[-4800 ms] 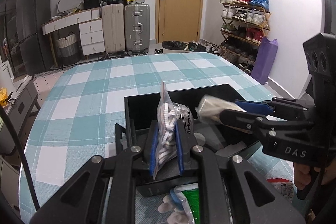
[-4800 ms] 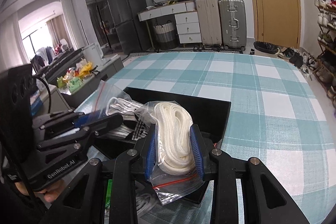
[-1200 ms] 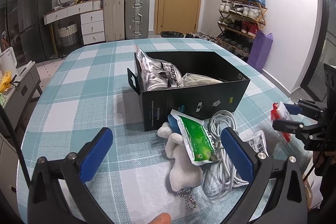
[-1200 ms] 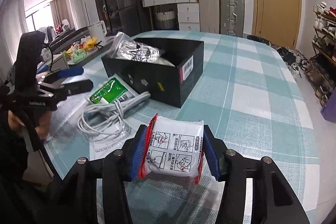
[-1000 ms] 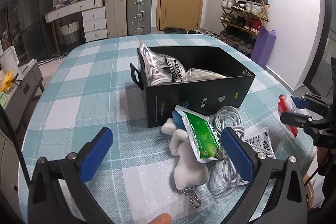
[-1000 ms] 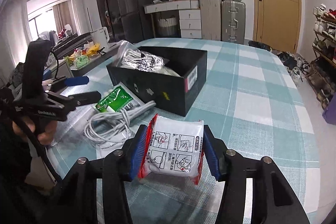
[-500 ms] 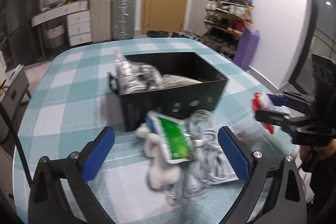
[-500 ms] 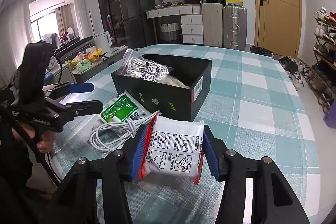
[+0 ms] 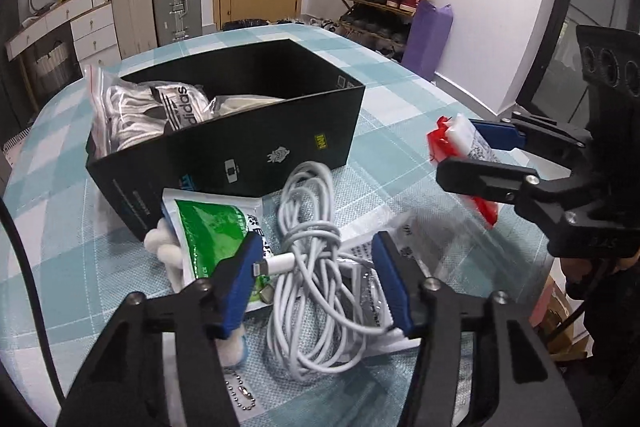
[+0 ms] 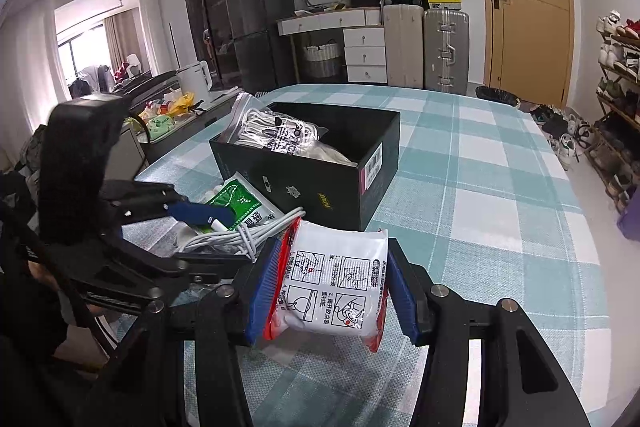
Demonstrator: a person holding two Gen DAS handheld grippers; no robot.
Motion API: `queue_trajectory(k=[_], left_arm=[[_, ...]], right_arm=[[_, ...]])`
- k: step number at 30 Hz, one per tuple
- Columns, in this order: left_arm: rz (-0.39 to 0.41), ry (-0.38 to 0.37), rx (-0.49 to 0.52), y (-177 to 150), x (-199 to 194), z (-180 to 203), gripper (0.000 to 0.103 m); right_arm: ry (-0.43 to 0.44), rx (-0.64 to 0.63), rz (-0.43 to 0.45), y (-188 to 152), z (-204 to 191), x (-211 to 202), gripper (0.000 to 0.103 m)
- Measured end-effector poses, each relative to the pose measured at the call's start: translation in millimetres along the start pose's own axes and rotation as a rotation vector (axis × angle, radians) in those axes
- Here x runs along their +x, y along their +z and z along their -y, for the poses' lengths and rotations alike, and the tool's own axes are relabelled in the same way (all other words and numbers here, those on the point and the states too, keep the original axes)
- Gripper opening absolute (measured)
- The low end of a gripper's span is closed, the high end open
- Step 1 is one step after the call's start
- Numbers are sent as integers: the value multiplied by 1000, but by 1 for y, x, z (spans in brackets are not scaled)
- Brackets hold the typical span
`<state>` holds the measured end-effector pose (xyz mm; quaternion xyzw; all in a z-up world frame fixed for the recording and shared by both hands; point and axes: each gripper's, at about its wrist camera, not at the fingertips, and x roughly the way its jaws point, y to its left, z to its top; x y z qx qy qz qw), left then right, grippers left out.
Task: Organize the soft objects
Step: 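Grasp the white USB cable with the left gripper while the right gripper holds the packet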
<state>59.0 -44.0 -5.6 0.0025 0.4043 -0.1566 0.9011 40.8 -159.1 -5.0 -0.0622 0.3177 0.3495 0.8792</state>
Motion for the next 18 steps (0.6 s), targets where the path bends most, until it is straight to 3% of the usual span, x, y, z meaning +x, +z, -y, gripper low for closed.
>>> queue_trajectory(k=[7,10,13,18], left_arm=[[-12,13,22,-1,6,4,52],[-3,21,34,-1,7,6,39],[-9,18,36,-1,9,6,33],[18,2,42,-1,0,7,29]], right_arm=[[4,9,-8,-2,1,2,52],[3,13,-8,-3,0,3,52],[5,13,-6,-2,1,5,52],[5,15,2,-2,2,3,52]])
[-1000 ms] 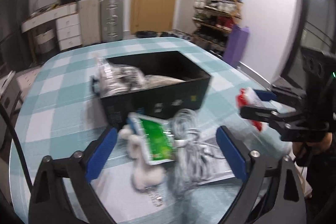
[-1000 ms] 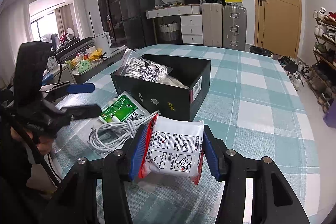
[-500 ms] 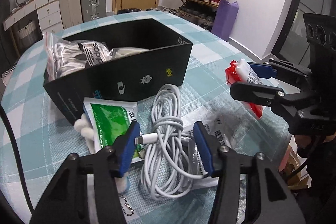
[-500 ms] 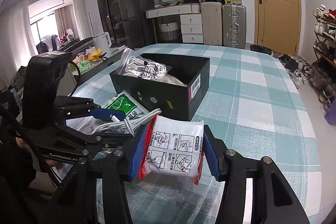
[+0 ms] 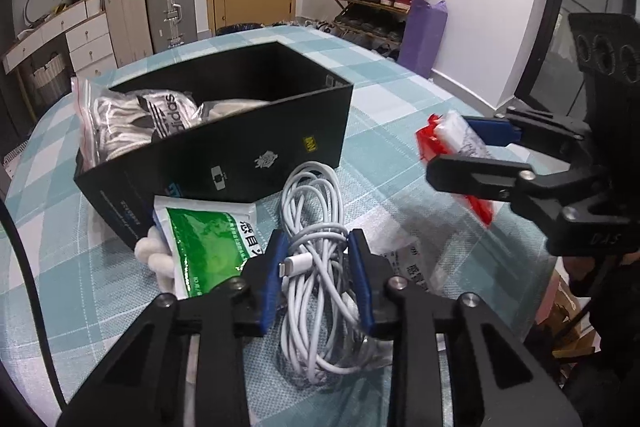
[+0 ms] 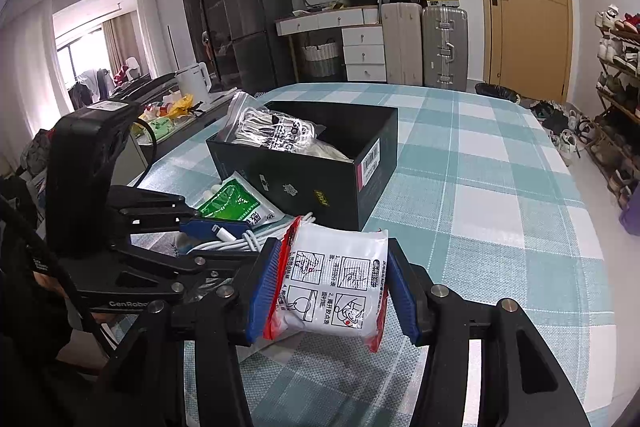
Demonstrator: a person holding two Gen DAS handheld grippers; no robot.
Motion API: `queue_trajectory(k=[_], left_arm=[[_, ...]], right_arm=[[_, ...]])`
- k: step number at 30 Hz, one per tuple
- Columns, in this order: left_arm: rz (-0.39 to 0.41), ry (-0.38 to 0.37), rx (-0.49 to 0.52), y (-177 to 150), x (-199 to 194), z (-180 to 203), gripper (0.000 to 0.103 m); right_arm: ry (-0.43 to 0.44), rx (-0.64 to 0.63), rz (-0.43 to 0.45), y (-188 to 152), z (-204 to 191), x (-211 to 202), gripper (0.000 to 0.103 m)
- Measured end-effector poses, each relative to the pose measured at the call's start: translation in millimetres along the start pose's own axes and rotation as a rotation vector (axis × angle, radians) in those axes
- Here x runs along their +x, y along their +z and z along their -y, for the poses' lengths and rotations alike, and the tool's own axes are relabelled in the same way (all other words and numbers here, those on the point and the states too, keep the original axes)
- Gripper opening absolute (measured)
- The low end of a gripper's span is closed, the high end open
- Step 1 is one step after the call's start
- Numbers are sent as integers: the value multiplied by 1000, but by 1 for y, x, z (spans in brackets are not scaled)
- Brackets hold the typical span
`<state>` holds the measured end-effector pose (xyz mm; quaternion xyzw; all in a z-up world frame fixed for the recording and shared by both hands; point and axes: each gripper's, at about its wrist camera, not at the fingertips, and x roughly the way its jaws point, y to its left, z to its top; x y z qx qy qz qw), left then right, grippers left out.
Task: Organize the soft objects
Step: 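Grasp the white USB cable with the left gripper while the right gripper holds the packet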
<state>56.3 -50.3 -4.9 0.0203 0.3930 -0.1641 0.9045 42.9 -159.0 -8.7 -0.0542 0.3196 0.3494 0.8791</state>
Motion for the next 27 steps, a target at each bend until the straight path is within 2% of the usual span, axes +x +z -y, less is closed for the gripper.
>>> queue_trajectory(k=[9,16,27], left_arm=[[87,-12,-44,3,-34,-11,29],[179,12,-65,16,-65,-25,29],[254,62,-92,41,-76,-49,29]], right_arm=[[9,-8,32,5,-3,-7,52],[16,-23,71,17,-11,-13,52],[28,-29,129,44,-21,-11,52]])
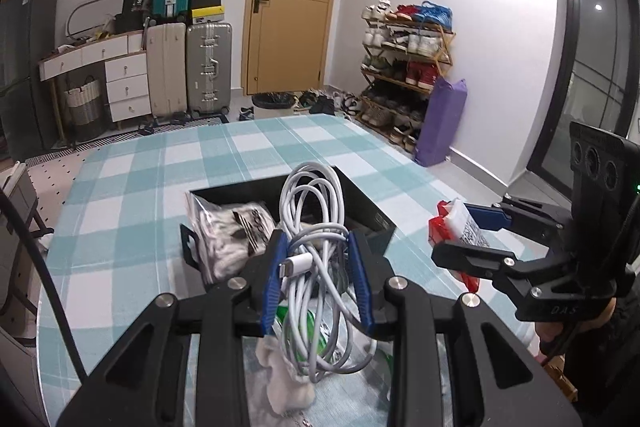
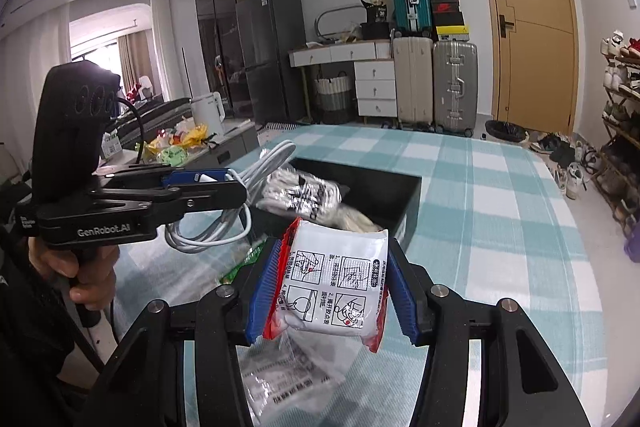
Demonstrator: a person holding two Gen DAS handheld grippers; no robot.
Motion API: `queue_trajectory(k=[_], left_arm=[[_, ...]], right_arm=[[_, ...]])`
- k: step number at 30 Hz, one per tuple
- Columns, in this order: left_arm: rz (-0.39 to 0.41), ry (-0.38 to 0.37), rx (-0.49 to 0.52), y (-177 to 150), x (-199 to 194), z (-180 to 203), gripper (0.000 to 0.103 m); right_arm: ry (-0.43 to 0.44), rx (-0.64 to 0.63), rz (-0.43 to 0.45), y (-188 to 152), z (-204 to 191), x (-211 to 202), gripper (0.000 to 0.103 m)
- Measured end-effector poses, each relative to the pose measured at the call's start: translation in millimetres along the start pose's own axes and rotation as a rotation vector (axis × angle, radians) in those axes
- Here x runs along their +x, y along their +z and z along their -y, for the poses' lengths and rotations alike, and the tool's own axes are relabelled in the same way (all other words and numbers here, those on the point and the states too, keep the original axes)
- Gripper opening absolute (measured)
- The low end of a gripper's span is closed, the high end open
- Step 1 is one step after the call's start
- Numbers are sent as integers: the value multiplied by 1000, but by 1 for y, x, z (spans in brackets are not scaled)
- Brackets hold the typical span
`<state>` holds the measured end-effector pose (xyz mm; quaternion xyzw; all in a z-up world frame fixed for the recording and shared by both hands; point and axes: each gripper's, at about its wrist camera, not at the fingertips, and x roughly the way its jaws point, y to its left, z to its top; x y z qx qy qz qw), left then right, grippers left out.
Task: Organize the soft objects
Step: 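Grasp the white USB cable with the left gripper while the right gripper holds the packet, then lower the cable and packet into the black box and release both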
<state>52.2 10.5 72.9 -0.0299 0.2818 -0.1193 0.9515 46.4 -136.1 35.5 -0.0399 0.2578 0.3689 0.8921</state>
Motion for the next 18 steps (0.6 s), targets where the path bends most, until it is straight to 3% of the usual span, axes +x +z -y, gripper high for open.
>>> queue_trajectory(k=[18], left_arm=[[32,63,-14,24,19,-22,30]], right_arm=[[17,35,51,40,15,22,52]])
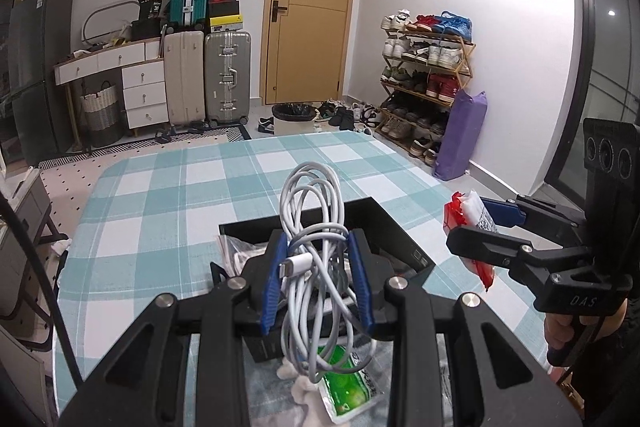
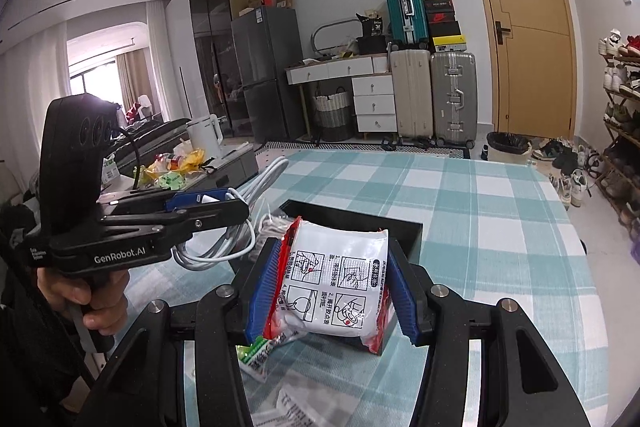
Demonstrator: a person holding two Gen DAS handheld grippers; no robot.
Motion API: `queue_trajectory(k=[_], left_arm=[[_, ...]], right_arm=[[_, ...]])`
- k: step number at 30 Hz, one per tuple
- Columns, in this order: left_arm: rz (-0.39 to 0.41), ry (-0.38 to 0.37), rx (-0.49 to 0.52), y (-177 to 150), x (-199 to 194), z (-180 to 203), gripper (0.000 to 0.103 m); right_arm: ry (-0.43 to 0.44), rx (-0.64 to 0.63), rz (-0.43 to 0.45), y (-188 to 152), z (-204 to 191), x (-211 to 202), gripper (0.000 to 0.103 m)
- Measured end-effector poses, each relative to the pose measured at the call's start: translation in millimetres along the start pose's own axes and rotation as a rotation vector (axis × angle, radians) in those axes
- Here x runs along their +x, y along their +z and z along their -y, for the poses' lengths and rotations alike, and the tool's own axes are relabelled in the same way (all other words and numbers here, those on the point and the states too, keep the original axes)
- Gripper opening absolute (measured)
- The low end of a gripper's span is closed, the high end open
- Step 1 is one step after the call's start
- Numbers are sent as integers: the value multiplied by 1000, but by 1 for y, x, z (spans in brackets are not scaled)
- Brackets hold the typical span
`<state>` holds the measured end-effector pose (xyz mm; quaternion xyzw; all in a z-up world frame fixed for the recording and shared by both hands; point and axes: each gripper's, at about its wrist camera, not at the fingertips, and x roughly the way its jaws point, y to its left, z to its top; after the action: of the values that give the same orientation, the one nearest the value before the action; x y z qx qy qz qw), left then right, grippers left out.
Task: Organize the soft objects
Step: 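Lower the cable and packet into the black box and release both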
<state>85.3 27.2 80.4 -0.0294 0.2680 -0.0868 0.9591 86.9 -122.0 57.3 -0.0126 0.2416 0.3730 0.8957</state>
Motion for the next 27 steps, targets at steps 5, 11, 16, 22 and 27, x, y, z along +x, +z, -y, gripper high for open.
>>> queue_trajectory(k=[5,11,16,22,27], left_arm=[[-1,15,8,5,9,-1,30],[-5,21,29,8,24,1,30],[-16,29,19,7,40,-3,30],[-24,42,27,5,54,-6,30],[-41,39,25,2,66,-7,30]], right_arm=[[17,5,5,11,1,12,52],[39,11,6,19,2,31,52],[44,22,-9,19,6,49,52],[47,37,-32,17,12,67,52],[42,47,-47,15,16,80,52]])
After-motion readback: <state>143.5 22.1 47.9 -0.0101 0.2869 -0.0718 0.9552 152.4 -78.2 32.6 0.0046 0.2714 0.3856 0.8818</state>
